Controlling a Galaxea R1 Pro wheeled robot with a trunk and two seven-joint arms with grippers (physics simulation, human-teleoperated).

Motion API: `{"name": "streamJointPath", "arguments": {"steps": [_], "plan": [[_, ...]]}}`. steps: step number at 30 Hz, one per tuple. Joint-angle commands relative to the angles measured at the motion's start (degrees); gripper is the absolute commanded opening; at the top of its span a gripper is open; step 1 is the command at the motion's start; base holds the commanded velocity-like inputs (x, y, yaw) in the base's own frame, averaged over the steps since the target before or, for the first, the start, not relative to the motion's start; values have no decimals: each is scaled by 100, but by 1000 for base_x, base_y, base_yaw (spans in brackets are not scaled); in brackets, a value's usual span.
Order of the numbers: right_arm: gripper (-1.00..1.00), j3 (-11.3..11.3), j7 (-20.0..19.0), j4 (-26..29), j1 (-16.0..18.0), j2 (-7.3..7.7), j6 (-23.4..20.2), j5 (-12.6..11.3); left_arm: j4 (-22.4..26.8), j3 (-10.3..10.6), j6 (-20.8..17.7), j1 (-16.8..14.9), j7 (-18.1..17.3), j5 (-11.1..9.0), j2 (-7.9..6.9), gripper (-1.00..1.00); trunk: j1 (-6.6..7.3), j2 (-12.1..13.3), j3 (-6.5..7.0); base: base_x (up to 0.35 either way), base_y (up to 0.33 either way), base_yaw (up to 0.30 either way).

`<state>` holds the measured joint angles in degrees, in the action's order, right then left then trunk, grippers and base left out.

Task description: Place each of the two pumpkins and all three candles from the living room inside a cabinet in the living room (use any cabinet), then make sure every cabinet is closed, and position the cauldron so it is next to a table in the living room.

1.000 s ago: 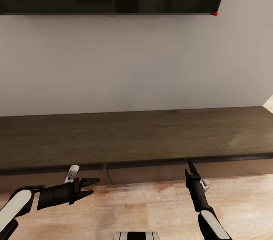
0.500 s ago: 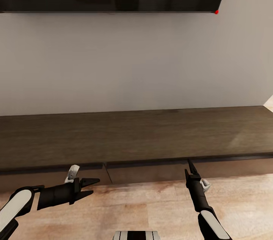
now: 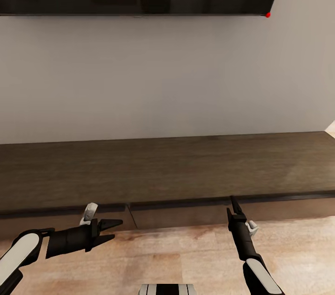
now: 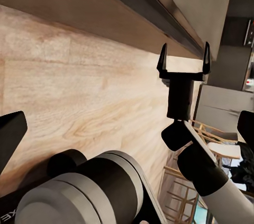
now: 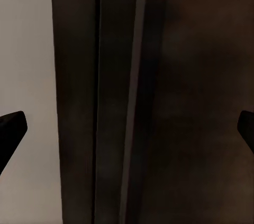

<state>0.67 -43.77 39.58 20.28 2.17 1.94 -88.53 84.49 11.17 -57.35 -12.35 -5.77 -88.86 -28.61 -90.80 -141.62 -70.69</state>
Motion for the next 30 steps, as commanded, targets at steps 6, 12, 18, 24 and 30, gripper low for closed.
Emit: {"name": "streamJointPath", "arguments": {"steps": [6,12,18,24,30], "plan": [[100,-14,-19,-3,3,2,16,-33,-3,8,-5,-4,-62,53,-4,100,1,-2,-4,9,0,0],[100,-14,-18,-8,3,2,17,-33,-3,8,-5,-4,-60,53,-4,100,1,-2,-4,1,0,0],[100,-20,-17,-73,3,2,17,-33,-3,8,-5,-4,-60,53,-4,100,1,-2,-4,0,0,0],[100,-20,-10,-82,3,2,16,-33,-3,8,-5,-4,-58,53,-4,100,1,-2,-4,0,0,0],[-100,-23,-9,-82,3,2,16,-33,-3,8,-5,-4,-61,53,-4,100,1,-2,-4,0,0,0]]}}
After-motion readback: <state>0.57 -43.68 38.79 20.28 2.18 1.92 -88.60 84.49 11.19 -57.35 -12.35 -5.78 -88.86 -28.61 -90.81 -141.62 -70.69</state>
